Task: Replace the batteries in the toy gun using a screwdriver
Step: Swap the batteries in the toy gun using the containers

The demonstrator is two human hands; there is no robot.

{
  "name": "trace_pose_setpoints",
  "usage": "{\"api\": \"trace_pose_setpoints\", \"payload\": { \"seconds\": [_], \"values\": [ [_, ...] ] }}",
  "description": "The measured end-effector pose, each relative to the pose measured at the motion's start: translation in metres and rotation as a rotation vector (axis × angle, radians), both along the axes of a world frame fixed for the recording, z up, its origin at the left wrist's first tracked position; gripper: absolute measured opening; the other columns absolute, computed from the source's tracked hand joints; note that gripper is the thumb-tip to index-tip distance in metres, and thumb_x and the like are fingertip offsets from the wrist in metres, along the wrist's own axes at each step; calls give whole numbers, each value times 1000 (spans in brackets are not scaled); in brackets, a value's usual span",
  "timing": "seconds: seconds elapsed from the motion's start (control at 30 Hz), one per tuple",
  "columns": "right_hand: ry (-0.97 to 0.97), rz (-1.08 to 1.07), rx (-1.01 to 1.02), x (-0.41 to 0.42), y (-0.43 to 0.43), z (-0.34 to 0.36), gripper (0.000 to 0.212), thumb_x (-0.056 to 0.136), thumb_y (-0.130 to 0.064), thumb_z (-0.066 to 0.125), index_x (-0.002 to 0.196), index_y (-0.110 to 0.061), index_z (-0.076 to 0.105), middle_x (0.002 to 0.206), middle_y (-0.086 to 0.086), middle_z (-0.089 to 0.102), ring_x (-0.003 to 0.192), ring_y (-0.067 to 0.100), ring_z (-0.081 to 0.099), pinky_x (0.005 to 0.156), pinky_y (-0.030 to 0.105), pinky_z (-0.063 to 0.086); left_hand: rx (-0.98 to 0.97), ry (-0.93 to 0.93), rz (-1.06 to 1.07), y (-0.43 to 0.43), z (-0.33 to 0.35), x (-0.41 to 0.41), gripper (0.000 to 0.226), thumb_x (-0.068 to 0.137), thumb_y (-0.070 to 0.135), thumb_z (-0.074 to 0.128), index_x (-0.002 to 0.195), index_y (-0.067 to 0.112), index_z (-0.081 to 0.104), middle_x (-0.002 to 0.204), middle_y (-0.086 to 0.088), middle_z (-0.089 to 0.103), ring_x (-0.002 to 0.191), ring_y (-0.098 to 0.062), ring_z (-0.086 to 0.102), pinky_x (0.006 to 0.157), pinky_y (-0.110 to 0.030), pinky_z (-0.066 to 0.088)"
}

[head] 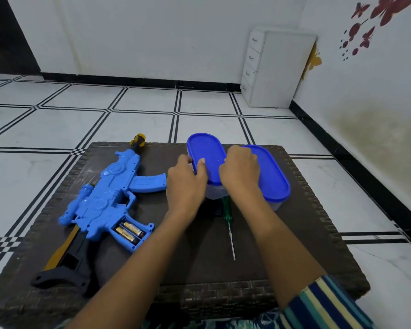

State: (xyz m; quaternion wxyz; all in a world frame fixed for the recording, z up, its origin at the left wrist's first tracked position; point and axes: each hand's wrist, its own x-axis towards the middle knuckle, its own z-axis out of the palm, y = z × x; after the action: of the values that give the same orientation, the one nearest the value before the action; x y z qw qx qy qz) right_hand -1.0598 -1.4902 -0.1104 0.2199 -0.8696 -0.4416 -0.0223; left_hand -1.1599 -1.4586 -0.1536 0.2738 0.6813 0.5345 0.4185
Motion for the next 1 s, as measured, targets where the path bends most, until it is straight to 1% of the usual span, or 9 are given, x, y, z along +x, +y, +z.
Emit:
{"api": "trace_pose_setpoints", "payload": {
  "seconds": [0.07,0.17,0.33,0.43,0.53,0.63,0.77,0.9,1.0],
  "values": [
    [8,18,-32,4,1,3,34,94,-2,51,67,-12,34,69,2,36,74,23,45,49,28,28,-23,-16,0,-2,1,2,28,97,38,46,103,12,55,86,-6,63,81,-22,58,66,-38,48],
    [1,87,-62,8,2,7,28,92,1,51,71,-11,38,67,2,34,70,23,45,47,27,27,-42,16,-2,-11,-5,6,22,99,36,42,97,14,46,83,-7,61,75,-24,58,61,-37,44],
    [73,125,-45,13,0,10,35,87,4,51,63,-14,32,65,3,38,60,19,42,47,27,29,-339,-244,51,-8,-7,13,25,95,44,47,85,21,45,84,-9,65,71,-27,67,64,-47,59],
    [103,116,0,11,-3,9,25,84,4,53,66,-10,43,64,4,43,55,18,40,44,27,27,-210,-77,70,-9,-3,8,29,98,43,43,85,17,47,84,-6,62,74,-23,61,59,-38,49],
    [209,110,112,7,-3,8,15,79,7,53,88,2,65,84,18,66,70,30,58,51,36,49,-73,72,105,-12,2,0,30,100,41,36,89,15,47,82,-4,57,70,-18,50,53,-31,30],
    [303,103,215,4,-1,6,21,75,7,57,93,6,68,93,23,69,86,36,66,67,53,57,-49,170,151,-5,6,-6,30,100,42,34,94,17,49,86,-5,57,78,-24,53,60,-34,37],
    [260,76,230,-1,1,5,13,77,1,60,84,-2,71,81,14,71,76,29,67,64,48,59,12,253,142,4,4,-14,32,99,40,40,84,15,55,83,-3,56,75,-21,53,59,-34,37],
    [250,19,206,-2,4,4,10,82,-5,61,81,-10,70,77,6,69,72,23,65,65,43,60,11,152,72,14,10,-17,41,96,39,52,65,12,59,59,-1,55,53,-10,48,47,-24,31],
    [286,10,181,-2,5,0,9,85,-5,61,84,-9,70,81,6,68,75,23,63,68,43,60,-193,-96,72,20,10,-17,40,89,39,63,63,9,62,57,-5,62,55,-16,61,57,-33,54]
  ]
}}
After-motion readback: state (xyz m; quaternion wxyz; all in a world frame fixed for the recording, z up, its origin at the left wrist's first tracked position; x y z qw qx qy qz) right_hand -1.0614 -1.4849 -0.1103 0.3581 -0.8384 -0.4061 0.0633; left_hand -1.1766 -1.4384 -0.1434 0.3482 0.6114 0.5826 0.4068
